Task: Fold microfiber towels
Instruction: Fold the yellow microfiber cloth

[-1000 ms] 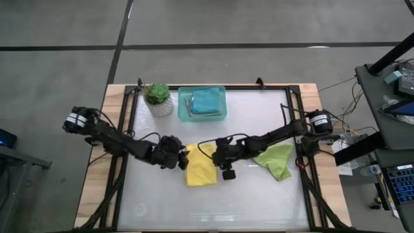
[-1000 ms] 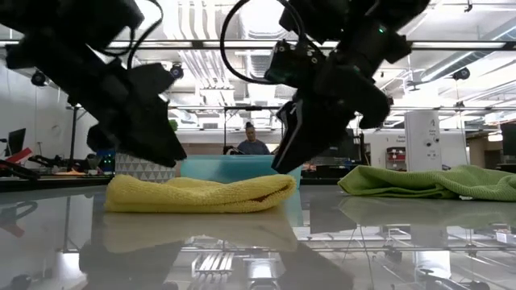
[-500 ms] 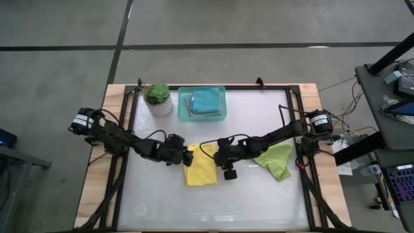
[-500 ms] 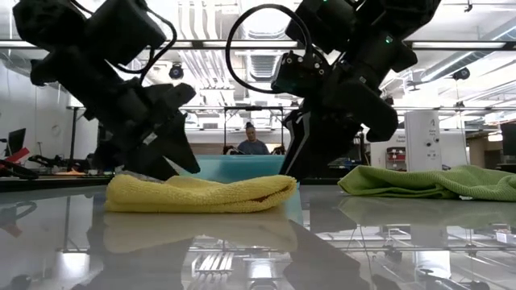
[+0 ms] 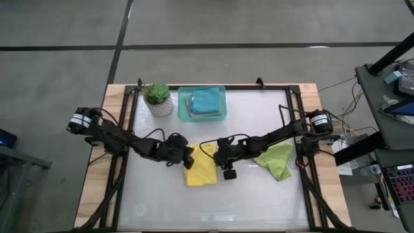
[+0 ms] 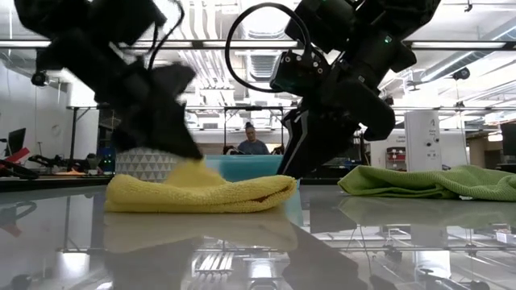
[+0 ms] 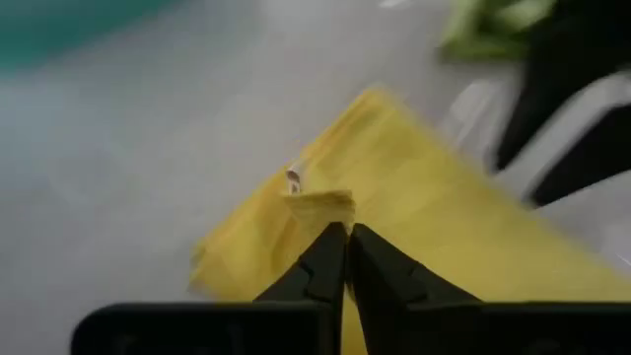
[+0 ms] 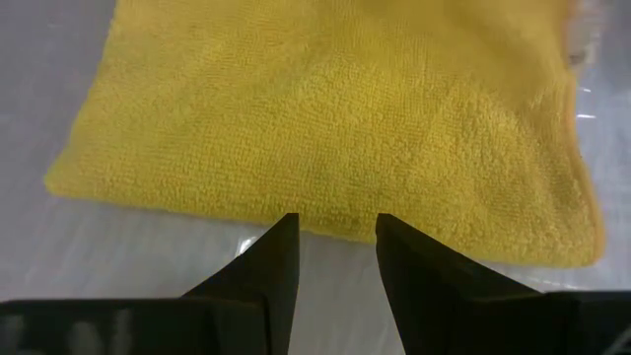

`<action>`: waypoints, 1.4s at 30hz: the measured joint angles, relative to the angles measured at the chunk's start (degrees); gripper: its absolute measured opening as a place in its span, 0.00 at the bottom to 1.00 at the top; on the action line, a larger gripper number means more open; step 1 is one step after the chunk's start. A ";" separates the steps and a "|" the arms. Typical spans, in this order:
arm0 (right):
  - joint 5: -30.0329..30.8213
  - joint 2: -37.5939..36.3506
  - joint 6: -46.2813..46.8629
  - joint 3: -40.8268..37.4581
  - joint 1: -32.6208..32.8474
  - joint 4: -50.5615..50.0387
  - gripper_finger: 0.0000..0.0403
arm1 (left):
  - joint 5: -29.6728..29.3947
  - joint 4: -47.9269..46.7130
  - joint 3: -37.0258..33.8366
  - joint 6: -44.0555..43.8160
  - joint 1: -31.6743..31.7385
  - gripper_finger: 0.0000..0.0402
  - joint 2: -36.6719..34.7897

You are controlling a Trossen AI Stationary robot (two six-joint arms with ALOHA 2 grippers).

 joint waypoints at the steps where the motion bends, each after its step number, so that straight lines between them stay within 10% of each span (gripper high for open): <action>1: 0.00 -0.02 0.02 0.00 0.00 -0.15 0.32 | -0.10 0.16 0.50 2.43 -0.24 0.01 -0.91; 16: -0.62 -13.99 4.14 -0.03 0.13 -10.05 0.32 | 13.64 -0.15 5.89 35.45 -11.94 0.00 -22.59; 32: -6.59 -4.85 4.04 -2.33 1.25 15.37 0.59 | 15.84 -0.55 5.55 13.73 -26.15 0.00 -12.85; 42: -10.75 10.32 -12.65 13.30 -3.67 16.03 0.63 | 15.97 1.67 5.59 5.18 -27.93 0.00 -9.71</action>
